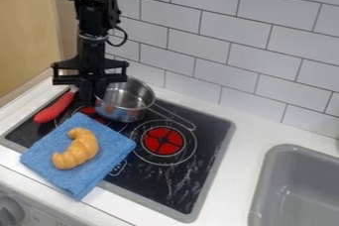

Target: Move the silver pot to the top side of the left burner

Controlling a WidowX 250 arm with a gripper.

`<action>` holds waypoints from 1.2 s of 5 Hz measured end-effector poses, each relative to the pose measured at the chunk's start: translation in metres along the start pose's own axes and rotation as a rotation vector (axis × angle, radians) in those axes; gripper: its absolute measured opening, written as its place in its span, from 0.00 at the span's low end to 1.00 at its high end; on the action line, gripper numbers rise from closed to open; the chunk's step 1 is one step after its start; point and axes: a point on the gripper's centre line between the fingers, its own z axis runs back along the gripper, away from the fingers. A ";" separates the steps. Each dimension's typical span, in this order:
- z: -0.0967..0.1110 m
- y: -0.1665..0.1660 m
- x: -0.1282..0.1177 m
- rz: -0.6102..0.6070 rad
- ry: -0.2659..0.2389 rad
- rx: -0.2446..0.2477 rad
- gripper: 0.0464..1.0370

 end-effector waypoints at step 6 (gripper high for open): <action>0.029 -0.012 -0.002 -0.048 -0.047 0.148 0.98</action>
